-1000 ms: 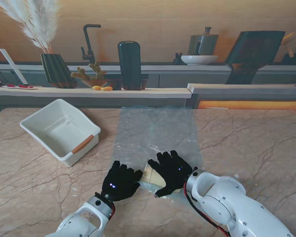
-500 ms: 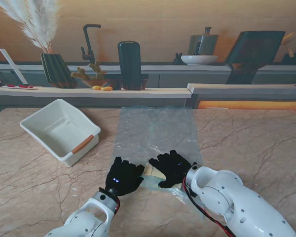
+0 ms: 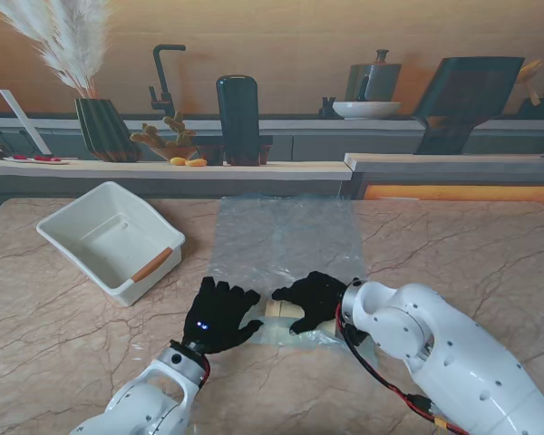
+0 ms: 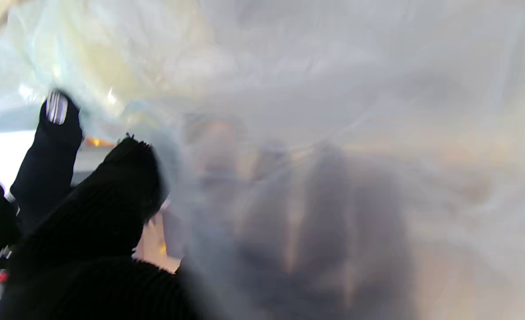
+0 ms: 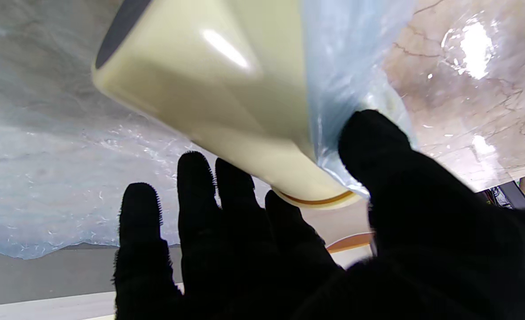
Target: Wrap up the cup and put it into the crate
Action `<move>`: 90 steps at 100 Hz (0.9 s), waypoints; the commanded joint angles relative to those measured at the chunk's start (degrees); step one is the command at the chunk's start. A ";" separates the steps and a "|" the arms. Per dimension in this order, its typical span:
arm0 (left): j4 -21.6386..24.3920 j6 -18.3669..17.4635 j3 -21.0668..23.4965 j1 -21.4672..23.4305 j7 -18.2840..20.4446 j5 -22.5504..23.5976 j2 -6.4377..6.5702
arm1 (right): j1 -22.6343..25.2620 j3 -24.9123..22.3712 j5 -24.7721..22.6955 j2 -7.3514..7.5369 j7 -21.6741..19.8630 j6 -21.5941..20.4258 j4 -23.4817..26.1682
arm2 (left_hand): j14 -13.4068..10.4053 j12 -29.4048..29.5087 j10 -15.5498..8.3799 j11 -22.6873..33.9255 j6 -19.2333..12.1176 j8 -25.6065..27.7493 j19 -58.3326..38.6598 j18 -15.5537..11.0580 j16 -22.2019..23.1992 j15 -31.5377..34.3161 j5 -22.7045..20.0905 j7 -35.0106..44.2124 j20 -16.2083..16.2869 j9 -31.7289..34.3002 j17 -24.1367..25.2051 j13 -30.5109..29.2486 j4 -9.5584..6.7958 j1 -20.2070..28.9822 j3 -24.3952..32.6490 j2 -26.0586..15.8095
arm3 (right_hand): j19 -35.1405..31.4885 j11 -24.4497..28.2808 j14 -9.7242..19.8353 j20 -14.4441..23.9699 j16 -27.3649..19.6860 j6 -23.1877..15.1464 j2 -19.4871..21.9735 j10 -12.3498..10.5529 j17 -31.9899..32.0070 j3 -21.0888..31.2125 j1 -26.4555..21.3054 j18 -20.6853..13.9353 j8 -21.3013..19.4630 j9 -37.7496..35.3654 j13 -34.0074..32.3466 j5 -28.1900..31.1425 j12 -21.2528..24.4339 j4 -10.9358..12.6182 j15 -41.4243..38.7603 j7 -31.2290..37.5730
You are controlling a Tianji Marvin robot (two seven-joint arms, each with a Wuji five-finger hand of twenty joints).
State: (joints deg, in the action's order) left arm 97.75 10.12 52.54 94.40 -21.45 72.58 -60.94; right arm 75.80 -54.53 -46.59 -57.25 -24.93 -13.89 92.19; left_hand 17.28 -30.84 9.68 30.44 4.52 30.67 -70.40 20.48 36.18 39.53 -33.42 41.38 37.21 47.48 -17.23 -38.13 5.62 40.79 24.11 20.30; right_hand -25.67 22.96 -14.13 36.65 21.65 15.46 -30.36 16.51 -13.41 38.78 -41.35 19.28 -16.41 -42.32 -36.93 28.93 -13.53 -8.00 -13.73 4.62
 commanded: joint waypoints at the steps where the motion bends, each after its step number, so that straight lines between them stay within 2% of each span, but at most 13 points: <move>1: 0.16 -0.35 0.13 0.23 -2.30 0.30 -0.09 | -0.39 0.75 -0.47 0.23 -0.56 0.49 -2.54 | 0.31 1.62 1.74 -3.81 1.86 -1.46 4.09 -0.47 -1.60 -4.00 5.45 -6.80 -2.21 -6.13 4.00 4.93 -2.47 -2.70 0.23 -1.88 | -0.86 1.94 1.04 -1.06 1.04 -14.53 3.48 -1.04 -0.31 8.88 -10.05 -0.47 -1.66 -3.14 -2.34 10.66 -1.16 2.72 -1.33 38.10; 5: 0.14 -1.57 0.58 0.34 -3.54 0.68 -0.02 | -1.35 1.29 0.90 0.25 -1.11 0.62 -3.45 | -0.26 2.59 1.81 -5.99 1.77 -2.24 7.80 -0.87 -2.73 -7.08 8.30 -9.35 -3.94 -10.41 6.93 8.45 -2.51 -2.85 -0.30 -1.94 | -0.95 2.30 1.43 -1.06 1.28 -15.57 3.36 -1.66 -0.49 8.84 -10.02 -0.65 -1.76 -3.81 -2.70 10.84 -1.32 2.58 -1.59 38.47; 16: 0.09 -5.53 1.25 0.32 -6.40 1.26 0.19 | -4.16 3.11 5.31 0.27 -2.84 1.39 -5.98 | -1.65 3.74 1.61 -8.40 1.29 -2.51 13.39 -1.68 -4.30 -11.28 11.51 -11.26 -5.99 -15.92 10.36 12.90 -2.77 -2.70 0.21 -1.92 | -0.92 2.88 2.15 -1.12 1.77 -18.83 3.14 -3.19 -0.36 8.69 -10.13 -0.96 -2.39 -5.67 -3.32 11.61 -1.70 2.16 -1.93 39.79; 28: 0.03 -8.85 0.74 -0.41 -7.42 2.30 0.65 | -7.52 5.44 9.05 0.26 -4.13 1.37 -9.28 | -2.48 3.95 1.07 -8.55 0.29 -1.82 15.33 -2.01 -4.80 -12.59 10.46 -10.12 -6.22 -16.52 10.99 13.60 -2.81 -2.42 2.12 -1.30 | -0.91 2.87 2.82 -1.15 2.12 -22.05 3.38 -5.21 -0.19 8.25 -10.31 -1.46 -3.10 -6.94 -3.25 12.20 -2.12 1.74 -1.85 40.94; 38: -0.10 -10.23 -0.33 -1.40 -6.18 3.19 1.10 | -10.57 7.78 11.12 0.10 -4.26 0.93 -12.70 | -2.96 4.15 0.63 -8.66 -0.57 -1.36 16.63 -2.25 -5.04 -13.20 9.17 -9.25 -6.28 -16.12 11.30 13.61 -2.56 -2.87 3.36 -0.92 | -0.65 1.88 3.31 -1.20 2.32 -24.76 3.66 -7.52 0.59 7.89 -10.16 -1.19 -4.22 -7.45 -2.95 12.64 -2.83 1.56 -1.42 42.37; 46: -0.55 -11.03 -1.39 -2.39 -4.25 2.79 1.21 | -13.19 10.04 13.43 -0.14 -4.38 0.62 -15.62 | -3.32 4.16 0.36 -8.63 -0.95 -0.82 16.94 -2.48 -5.12 -13.44 8.31 -8.31 -6.19 -15.75 11.38 13.49 -2.44 -2.96 3.87 -0.84 | -0.53 1.32 3.58 -1.21 2.38 -25.98 3.81 -8.51 0.99 7.69 -10.03 -1.21 -4.74 -7.63 -2.60 12.99 -3.30 1.45 -1.10 43.03; 56: -1.70 -10.86 -3.19 -4.05 -2.13 1.70 1.16 | -16.28 12.80 17.58 -0.46 -5.33 0.52 -19.05 | -3.39 4.04 0.31 -8.43 -1.47 -0.12 17.21 -2.25 -5.05 -13.48 6.99 -7.11 -5.95 -14.97 11.35 13.11 -2.31 -3.05 4.52 -0.41 | -0.47 0.65 4.19 -1.16 2.43 -27.83 3.91 -9.30 1.29 7.44 -10.09 -1.63 -5.60 -8.10 -2.20 13.63 -4.00 1.26 -0.69 44.06; 78: -4.39 -7.86 -7.34 -8.32 2.84 0.58 1.14 | -21.75 17.92 25.22 -1.51 -7.32 1.07 -25.17 | -2.99 4.96 0.67 -9.99 0.99 -1.58 19.49 -1.94 -5.66 -14.93 5.40 -9.58 -5.87 -15.49 12.13 13.70 -1.90 -3.67 5.14 0.21 | 0.10 -0.91 5.85 -0.99 2.39 -31.80 3.72 -10.95 3.26 7.05 -9.80 -2.38 -7.65 -8.44 -0.41 15.84 -5.06 0.87 0.41 46.13; 81: -4.63 -7.13 -7.86 -8.83 3.73 0.54 1.14 | -22.50 18.66 26.12 -1.69 -7.53 1.00 -26.04 | -2.94 5.22 0.93 -10.38 1.31 -2.06 20.02 -2.14 -5.87 -15.31 5.60 -10.42 -5.92 -15.99 12.29 14.05 -1.86 -3.71 4.83 0.08 | 0.10 -1.10 6.05 -0.91 2.39 -32.51 3.70 -11.25 3.38 6.99 -9.70 -2.37 -8.04 -8.64 -0.29 16.23 -5.23 0.81 0.55 46.45; 90: -5.65 -4.65 -9.65 -10.51 5.99 0.19 1.06 | -25.29 21.69 28.85 -2.23 -8.48 0.36 -29.03 | -2.96 6.87 1.99 -13.03 4.19 -4.76 22.26 -3.04 -7.64 -18.53 9.74 -15.42 -6.30 -21.24 13.56 18.84 -2.10 -3.66 2.83 -0.45 | 0.15 -1.87 6.68 -0.73 2.33 -33.68 3.68 -11.82 3.71 6.85 -9.51 -2.51 -8.81 -8.54 0.16 16.87 -5.45 0.65 0.99 46.93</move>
State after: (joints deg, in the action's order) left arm 93.12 4.97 43.30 84.48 -16.05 73.23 -59.45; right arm 50.41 -34.99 -16.64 -59.07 -31.76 -13.40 66.17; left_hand 14.72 -25.40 10.41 19.86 5.93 27.74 -49.95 18.32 29.64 23.13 -26.54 29.97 31.30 30.00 -5.26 -22.76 4.57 38.50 28.02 20.29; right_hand -25.84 22.04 -9.11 36.05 23.18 -2.36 -34.08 6.42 -10.91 31.56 -34.24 17.25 -18.88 -49.60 -38.19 33.23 -18.09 -14.91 -13.74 9.36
